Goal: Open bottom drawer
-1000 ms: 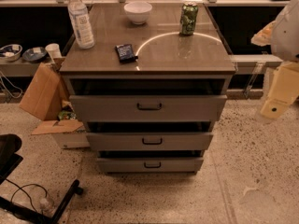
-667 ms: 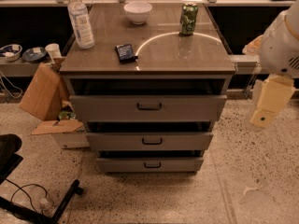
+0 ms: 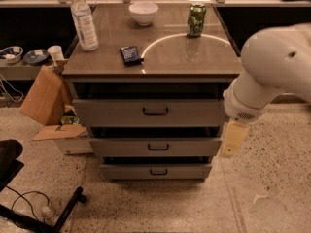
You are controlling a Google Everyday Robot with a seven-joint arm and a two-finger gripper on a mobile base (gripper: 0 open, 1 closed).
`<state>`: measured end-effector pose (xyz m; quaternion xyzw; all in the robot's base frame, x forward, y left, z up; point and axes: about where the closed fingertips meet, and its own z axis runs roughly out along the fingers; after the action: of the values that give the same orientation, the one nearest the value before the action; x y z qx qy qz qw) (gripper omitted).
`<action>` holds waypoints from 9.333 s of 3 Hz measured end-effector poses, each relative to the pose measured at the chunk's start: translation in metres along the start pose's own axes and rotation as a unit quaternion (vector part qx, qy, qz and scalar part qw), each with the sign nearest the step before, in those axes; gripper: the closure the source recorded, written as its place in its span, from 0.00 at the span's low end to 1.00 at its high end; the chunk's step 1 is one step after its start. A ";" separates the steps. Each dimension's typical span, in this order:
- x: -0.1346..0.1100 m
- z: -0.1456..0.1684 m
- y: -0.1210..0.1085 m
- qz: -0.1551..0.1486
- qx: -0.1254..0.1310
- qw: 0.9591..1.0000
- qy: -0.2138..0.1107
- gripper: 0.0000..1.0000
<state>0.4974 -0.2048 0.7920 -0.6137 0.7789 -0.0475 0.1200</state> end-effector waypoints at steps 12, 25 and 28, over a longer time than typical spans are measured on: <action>-0.050 0.526 0.107 -0.024 -0.137 0.990 0.038 0.00; -0.022 0.583 0.083 0.000 -0.055 0.998 0.008 0.00; -0.030 0.625 0.092 -0.019 -0.081 0.996 0.021 0.00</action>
Offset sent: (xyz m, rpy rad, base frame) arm 0.0393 -0.0252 -0.1919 -0.1202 0.1532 -0.1822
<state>0.5701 -0.1072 0.1714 -0.6352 0.7706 0.0007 0.0529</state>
